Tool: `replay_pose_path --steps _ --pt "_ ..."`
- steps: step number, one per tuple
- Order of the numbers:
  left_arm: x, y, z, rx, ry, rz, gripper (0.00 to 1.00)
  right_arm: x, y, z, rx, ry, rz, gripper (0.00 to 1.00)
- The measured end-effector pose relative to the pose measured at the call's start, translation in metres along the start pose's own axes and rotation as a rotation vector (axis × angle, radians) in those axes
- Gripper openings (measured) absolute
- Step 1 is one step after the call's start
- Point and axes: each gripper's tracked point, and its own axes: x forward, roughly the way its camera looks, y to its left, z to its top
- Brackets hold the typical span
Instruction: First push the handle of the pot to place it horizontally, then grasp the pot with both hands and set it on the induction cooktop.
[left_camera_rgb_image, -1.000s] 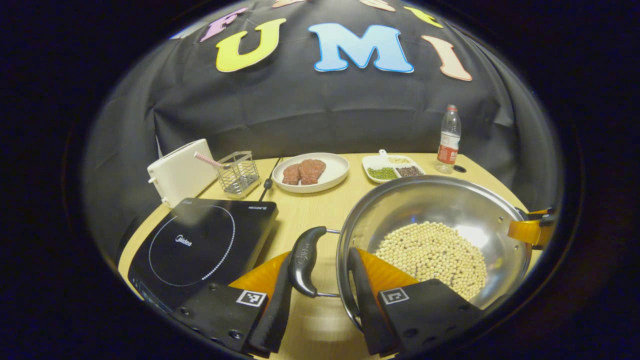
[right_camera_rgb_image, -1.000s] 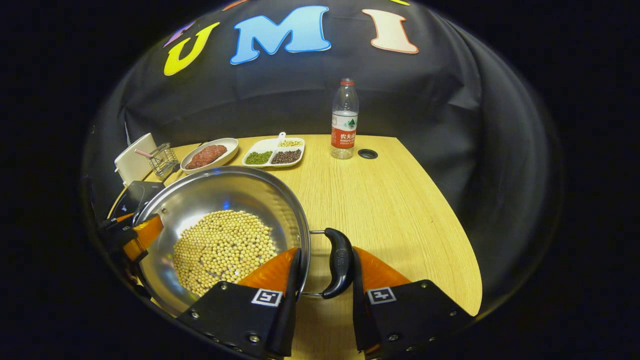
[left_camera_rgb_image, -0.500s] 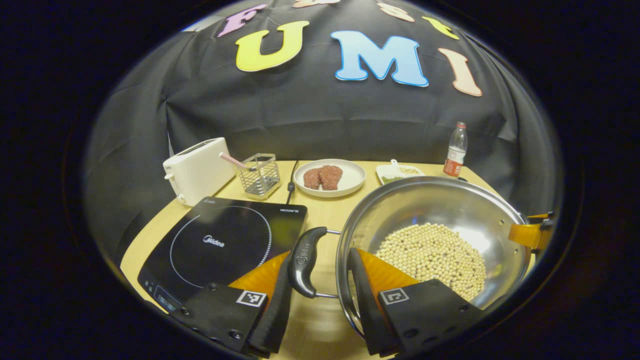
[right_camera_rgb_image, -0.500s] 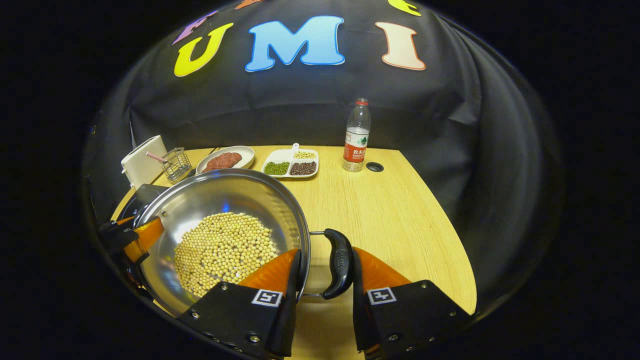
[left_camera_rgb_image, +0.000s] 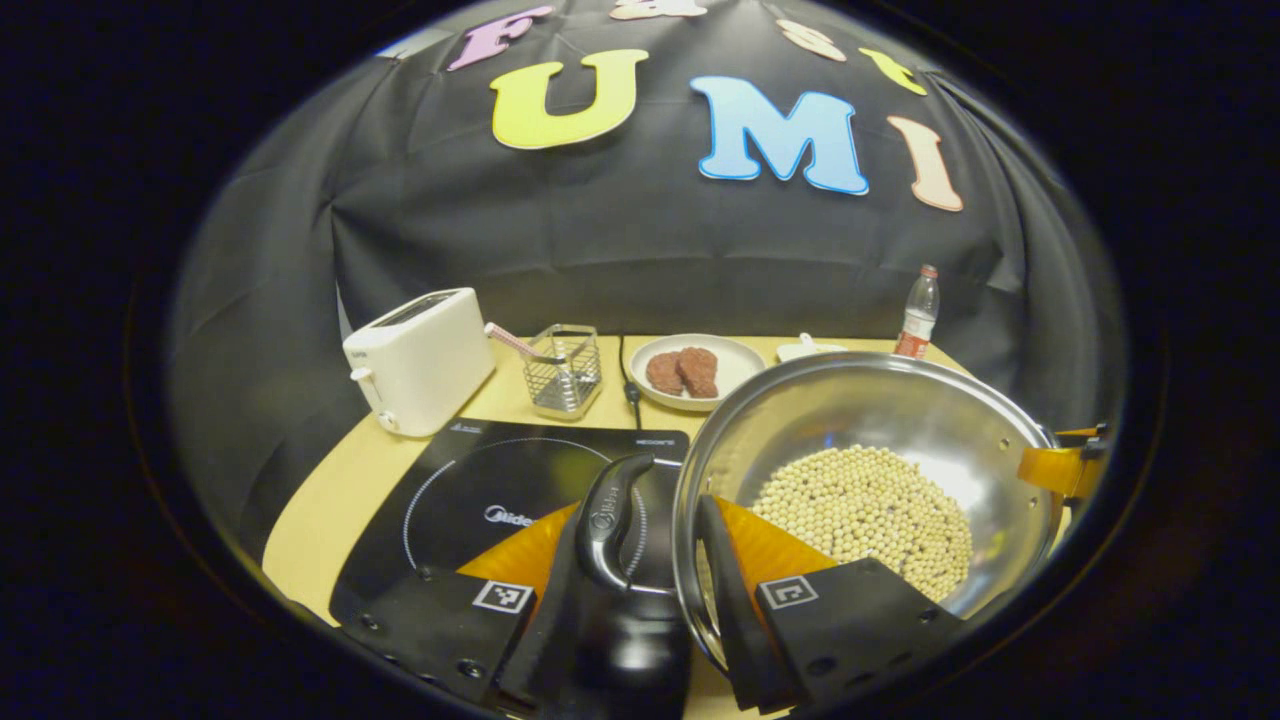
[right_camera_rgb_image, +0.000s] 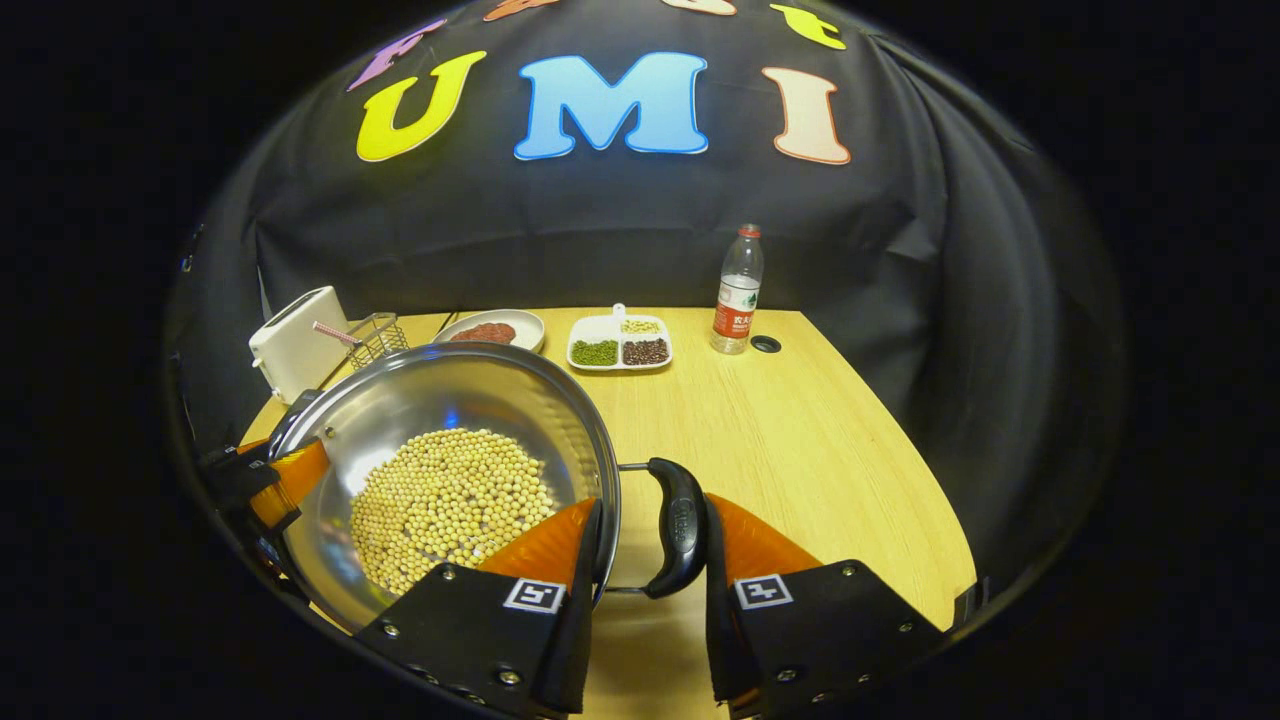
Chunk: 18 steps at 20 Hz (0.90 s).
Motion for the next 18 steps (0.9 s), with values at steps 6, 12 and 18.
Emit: replay_pose_path --steps 6,12,18 --pt "0.006 0.062 0.003 -0.003 -0.004 -0.007 0.64 -0.006 0.058 0.003 0.009 -0.008 -0.011 0.47" --pt "0.012 0.123 0.0 -0.001 -0.004 0.014 0.64 -0.005 0.117 0.003 0.022 -0.004 0.006 0.47" --pt "0.019 0.173 -0.001 -0.017 0.007 0.055 0.68 0.007 0.166 0.007 0.011 0.008 0.035 0.47"
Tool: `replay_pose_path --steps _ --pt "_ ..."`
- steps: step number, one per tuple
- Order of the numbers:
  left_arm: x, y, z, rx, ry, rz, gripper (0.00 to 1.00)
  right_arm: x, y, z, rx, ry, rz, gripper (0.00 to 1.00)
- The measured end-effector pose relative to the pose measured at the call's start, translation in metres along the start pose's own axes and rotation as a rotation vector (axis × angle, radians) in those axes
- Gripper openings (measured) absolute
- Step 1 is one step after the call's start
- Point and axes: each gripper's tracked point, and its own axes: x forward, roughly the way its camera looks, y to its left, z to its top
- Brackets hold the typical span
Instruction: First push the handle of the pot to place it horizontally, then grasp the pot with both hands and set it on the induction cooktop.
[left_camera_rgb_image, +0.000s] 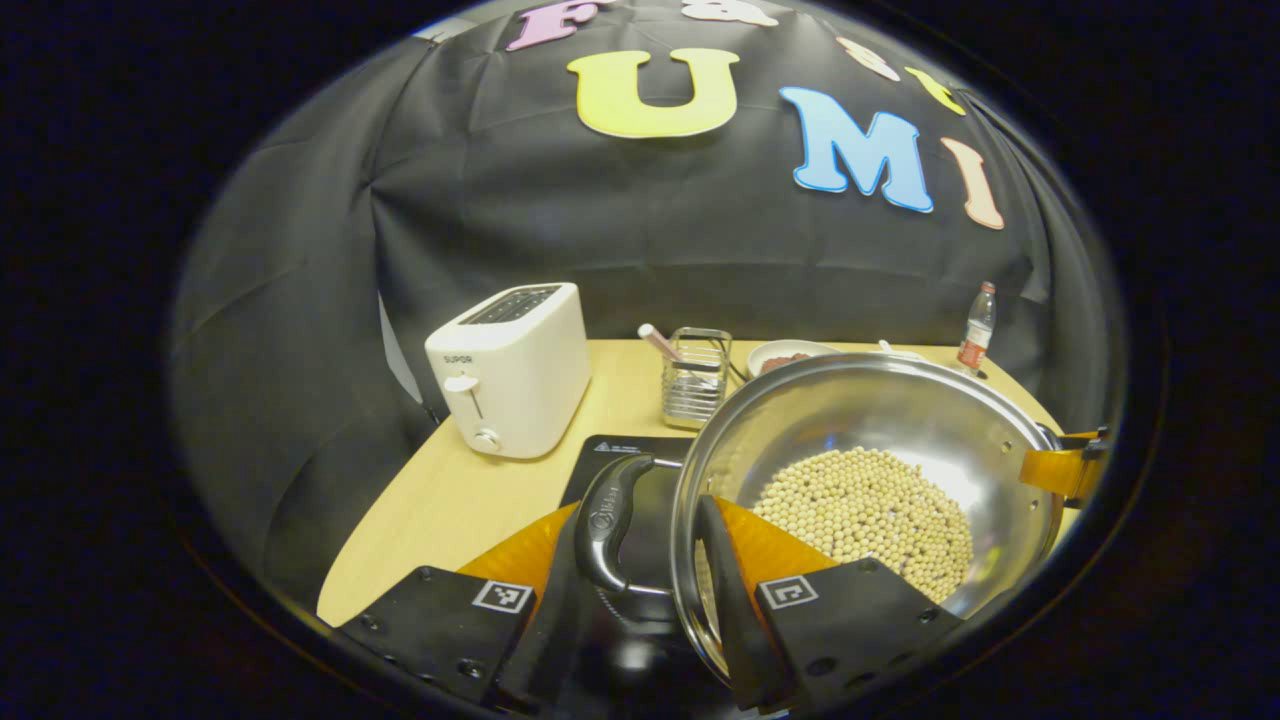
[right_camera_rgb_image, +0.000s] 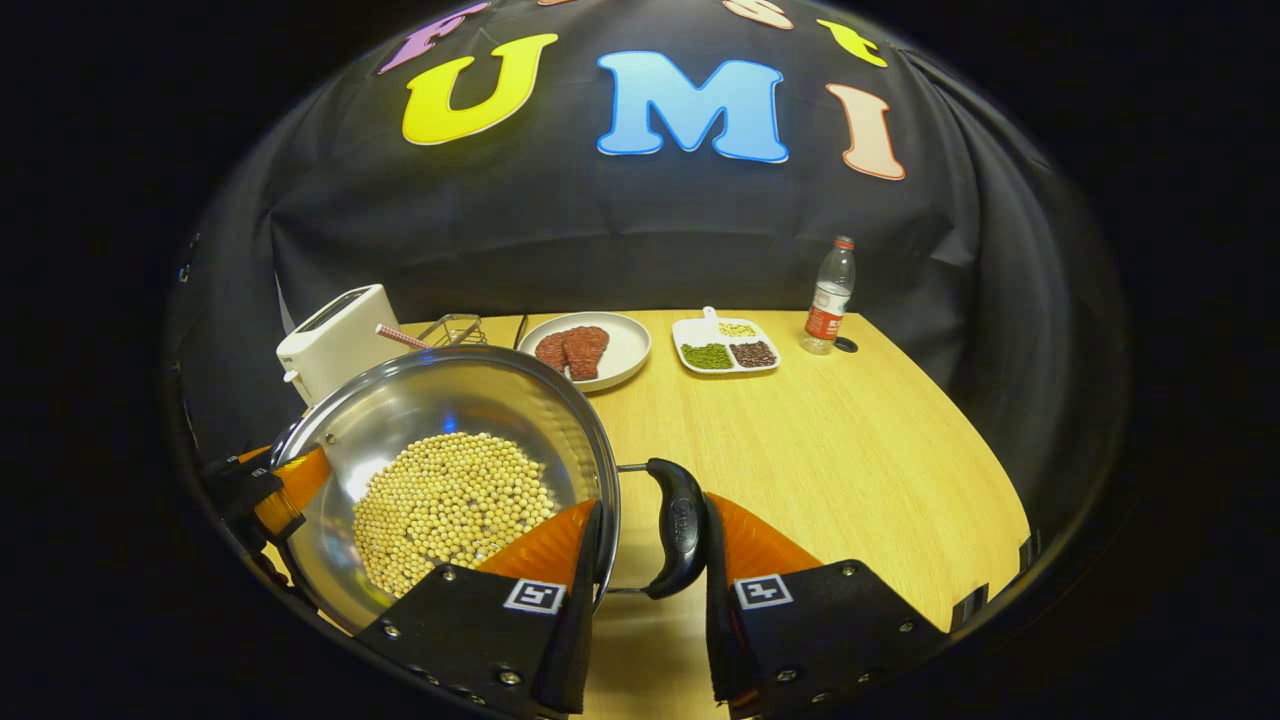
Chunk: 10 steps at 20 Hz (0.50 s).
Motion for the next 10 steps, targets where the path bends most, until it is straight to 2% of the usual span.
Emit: replay_pose_path --steps 1,2,3,5,6,7,10 --pt "0.003 0.007 0.002 -0.002 0.004 0.006 0.64 0.003 0.007 0.001 -0.001 0.005 0.005 0.47" --pt "0.006 0.016 0.001 -0.001 0.008 0.012 0.68 0.006 0.013 0.002 -0.001 0.009 0.009 0.47" --pt "0.009 0.023 0.002 0.002 0.012 0.017 0.64 0.009 0.02 0.002 0.0 0.014 0.014 0.47" --pt "0.013 0.034 0.001 0.006 0.019 0.026 0.68 0.013 0.032 0.002 0.007 0.023 0.023 0.47" --pt "0.014 0.04 0.001 0.008 0.022 0.03 0.64 0.016 0.037 0.0 0.01 0.028 0.027 0.47" --pt "0.016 0.045 0.0 0.01 0.028 0.034 0.72 0.017 0.042 -0.001 0.013 0.033 0.032 0.47" --pt "0.019 0.058 -0.001 0.015 0.034 0.052 0.65 0.022 0.056 -0.006 0.023 0.049 0.044 0.47"
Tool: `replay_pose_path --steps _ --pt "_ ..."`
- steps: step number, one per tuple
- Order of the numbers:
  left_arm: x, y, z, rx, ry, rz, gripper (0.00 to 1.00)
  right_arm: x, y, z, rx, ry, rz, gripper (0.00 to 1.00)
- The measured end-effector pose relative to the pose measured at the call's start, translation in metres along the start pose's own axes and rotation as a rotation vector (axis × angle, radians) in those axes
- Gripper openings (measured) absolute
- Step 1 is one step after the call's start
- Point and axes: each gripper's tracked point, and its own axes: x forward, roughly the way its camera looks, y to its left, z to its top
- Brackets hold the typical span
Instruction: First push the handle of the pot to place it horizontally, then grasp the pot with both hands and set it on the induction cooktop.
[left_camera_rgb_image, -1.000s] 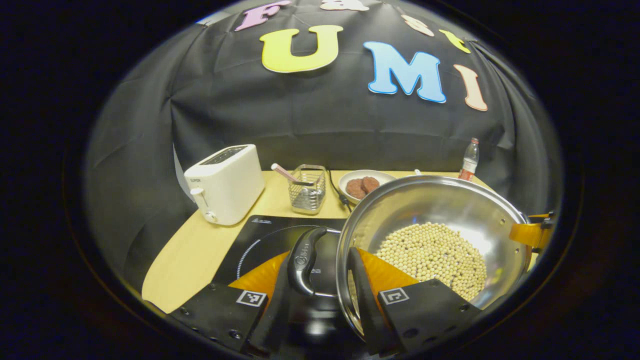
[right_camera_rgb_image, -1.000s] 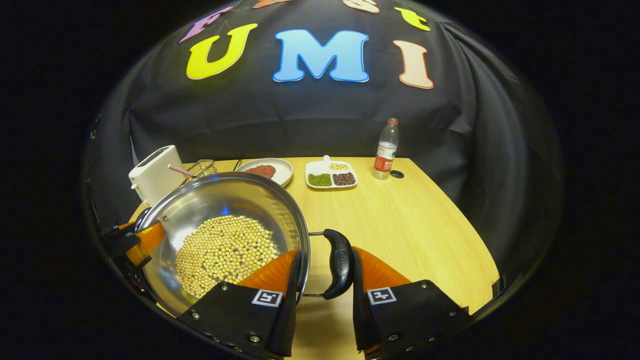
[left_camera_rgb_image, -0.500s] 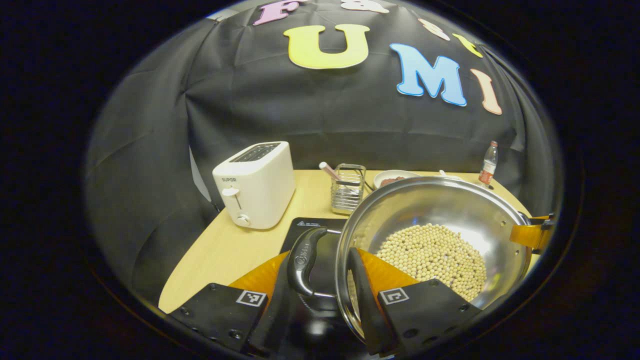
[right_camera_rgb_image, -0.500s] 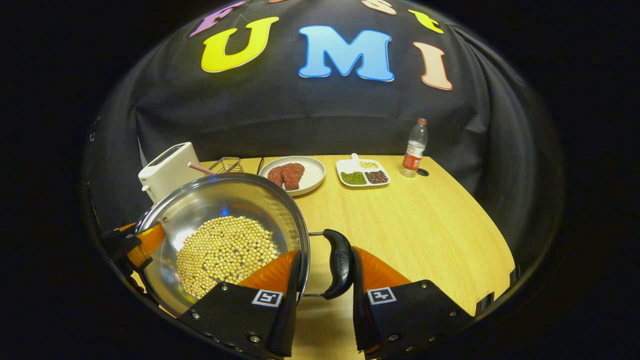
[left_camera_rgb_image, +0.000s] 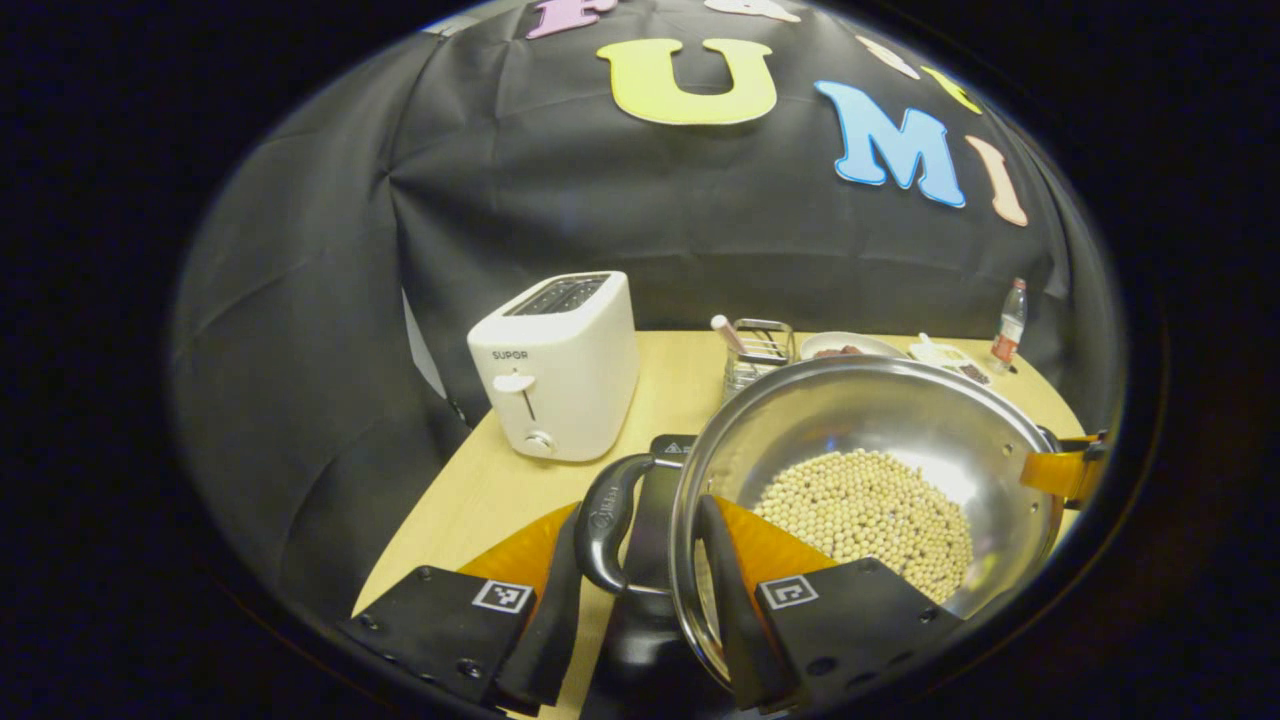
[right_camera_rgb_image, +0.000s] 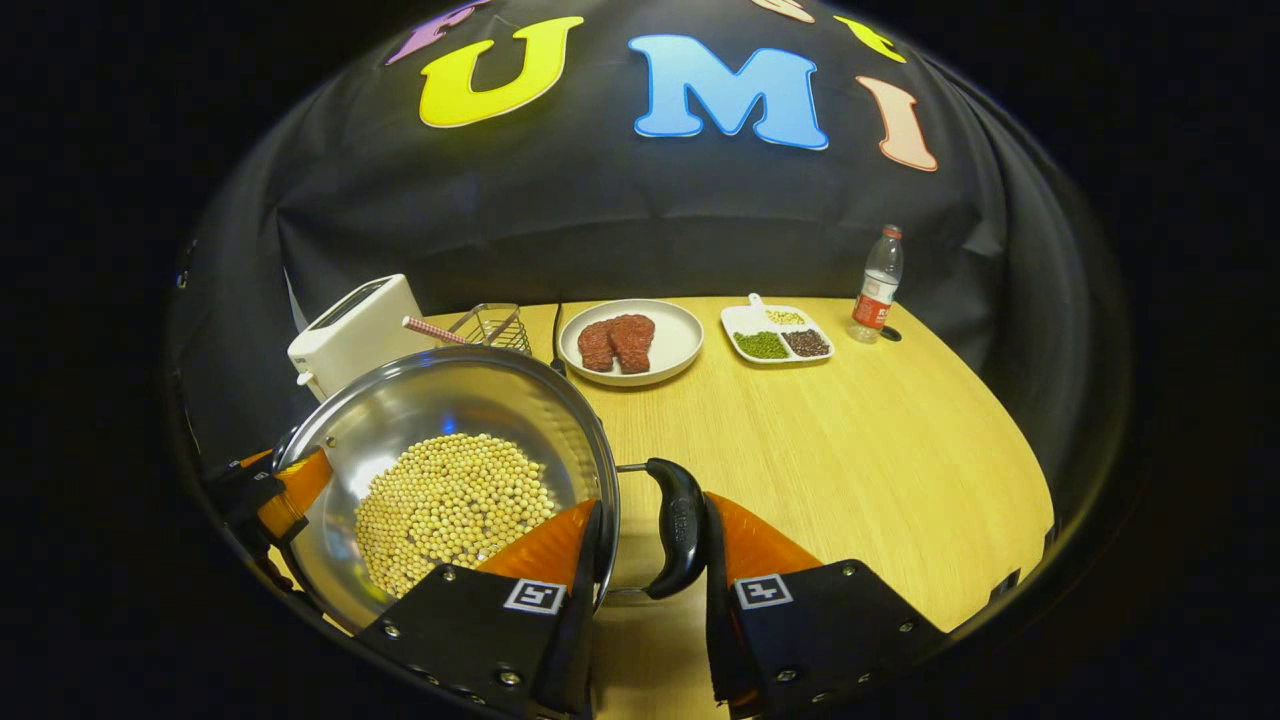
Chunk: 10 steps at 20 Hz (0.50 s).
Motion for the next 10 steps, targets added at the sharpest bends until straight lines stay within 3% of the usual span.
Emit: replay_pose_path --steps 1,5,6,8,10 --pt "0.002 0.003 -0.002 -0.001 0.003 0.004 0.68 0.002 0.003 -0.001 0.0 0.004 0.004 0.47" --pt "0.01 0.012 -0.012 -0.008 0.024 0.015 0.64 0.008 0.012 -0.006 0.0 0.017 0.014 0.47" --pt "0.013 0.013 -0.012 -0.016 0.02 0.014 0.68 0.011 0.014 -0.004 -0.001 0.004 0.013 0.47" --pt "0.013 0.016 -0.013 -0.028 0.016 0.022 0.64 0.012 0.015 -0.002 -0.011 0.002 0.024 0.47" --pt "0.011 0.018 -0.011 -0.036 -0.008 0.036 0.73 0.012 0.016 -0.002 -0.015 -0.008 0.05 0.49"
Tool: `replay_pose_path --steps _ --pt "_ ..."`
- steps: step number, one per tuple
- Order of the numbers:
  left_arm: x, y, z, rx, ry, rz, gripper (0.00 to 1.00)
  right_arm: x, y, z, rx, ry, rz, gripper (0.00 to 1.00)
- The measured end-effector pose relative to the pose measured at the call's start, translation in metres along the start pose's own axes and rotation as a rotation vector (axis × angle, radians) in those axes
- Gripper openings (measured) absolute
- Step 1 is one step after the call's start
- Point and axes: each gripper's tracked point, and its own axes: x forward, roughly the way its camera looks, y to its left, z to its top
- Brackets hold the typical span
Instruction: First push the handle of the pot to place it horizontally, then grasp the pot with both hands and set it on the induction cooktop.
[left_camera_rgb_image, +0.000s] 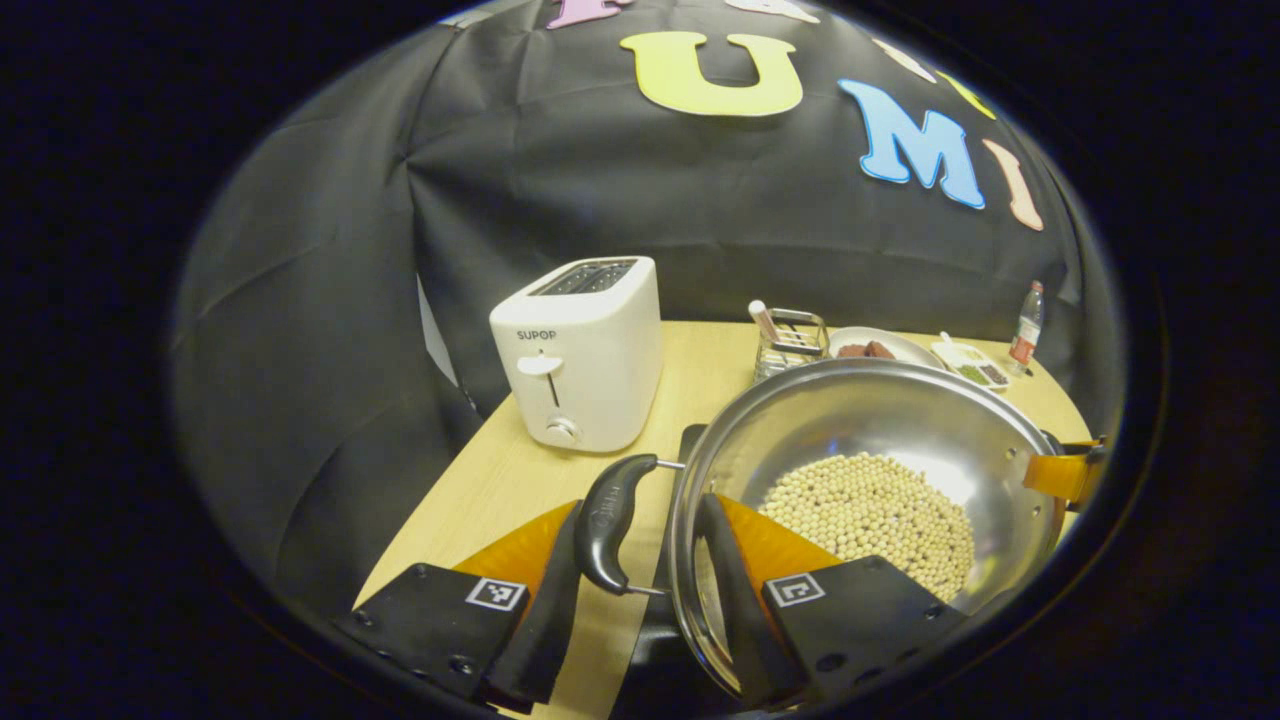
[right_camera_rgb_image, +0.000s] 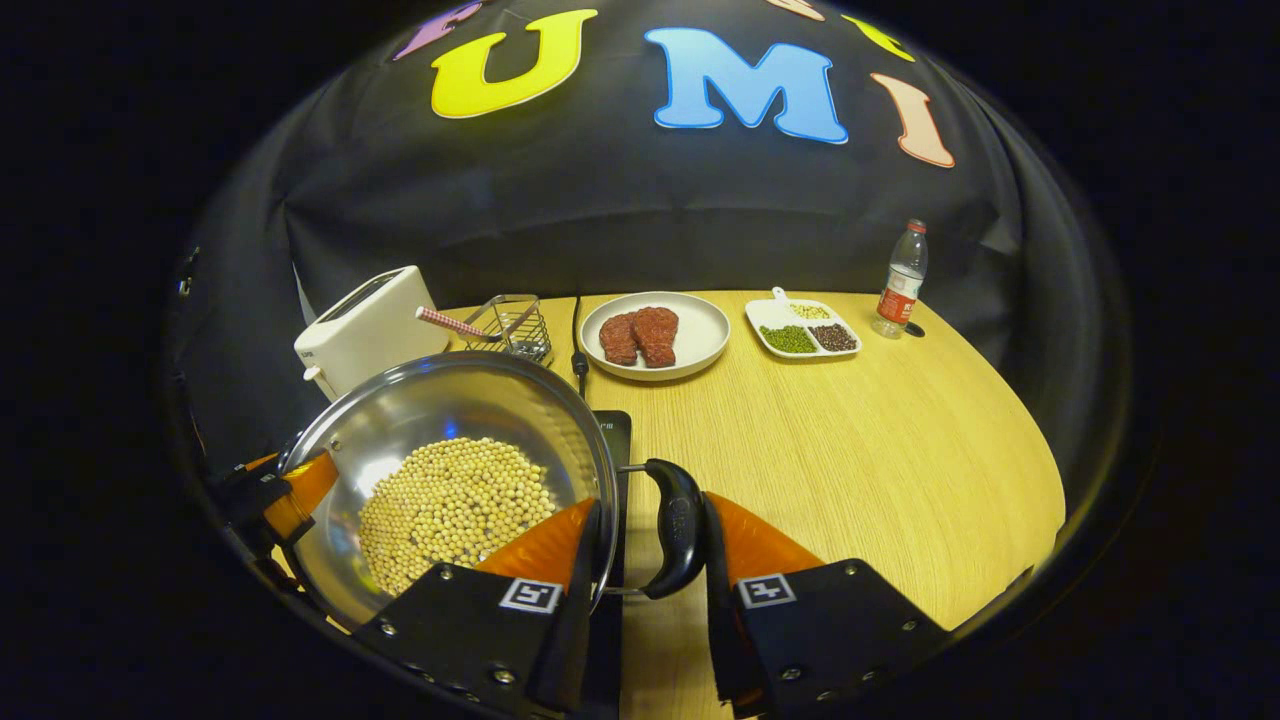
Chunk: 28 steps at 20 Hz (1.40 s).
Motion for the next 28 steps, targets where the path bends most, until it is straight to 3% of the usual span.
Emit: replay_pose_path --steps 2,4,5,8,10,11,15,18,19,21,24,26,27,28 --pt "-0.007 0.004 0.013 -0.002 -0.057 0.026 0.77 -0.008 -0.004 0.011 -0.007 -0.051 0.023 0.58" --pt "-0.023 0.003 0.034 0.007 -0.13 0.051 1.0 -0.02 -0.021 0.031 -0.013 -0.131 0.012 0.83" --pt "-0.035 0.002 0.045 0.017 -0.16 0.065 0.97 -0.031 -0.029 0.041 -0.015 -0.166 0.01 0.98" --pt "-0.077 -0.018 0.08 0.01 -0.254 0.075 0.9 -0.06 -0.066 0.067 -0.038 -0.275 -0.003 0.97" --pt "-0.107 -0.037 0.1 -0.011 -0.314 0.069 1.0 -0.087 -0.094 0.085 -0.067 -0.355 -0.012 0.97" --pt "-0.121 -0.049 0.11 -0.024 -0.345 0.065 0.97 -0.101 -0.11 0.094 -0.084 -0.401 -0.019 0.97" --pt "-0.183 -0.099 0.143 -0.052 -0.444 0.041 1.0 -0.157 -0.165 0.119 -0.12 -0.535 -0.043 0.97" --pt "-0.223 -0.145 0.162 -0.041 -0.504 -0.004 0.97 -0.19 -0.203 0.127 -0.081 -0.592 -0.057 0.97" --pt "-0.236 -0.161 0.168 -0.037 -0.522 -0.018 0.9 -0.199 -0.216 0.127 -0.068 -0.602 -0.063 0.97" --pt "-0.259 -0.19 0.175 -0.037 -0.55 -0.049 1.0 -0.218 -0.241 0.127 -0.06 -0.622 -0.08 0.97" --pt "-0.287 -0.227 0.18 -0.028 -0.586 -0.075 1.0 -0.249 -0.268 0.129 -0.06 -0.665 -0.088 0.97" --pt "-0.305 -0.245 0.182 -0.038 -0.604 -0.085 0.9 -0.267 -0.278 0.129 -0.062 -0.689 -0.076 0.97" --pt "-0.315 -0.25 0.18 -0.044 -0.61 -0.085 1.0 -0.274 -0.28 0.128 -0.065 -0.698 -0.065 0.96" --pt "-0.322 -0.254 0.18 -0.047 -0.618 -0.082 0.96 -0.28 -0.281 0.127 -0.068 -0.705 -0.056 0.97"
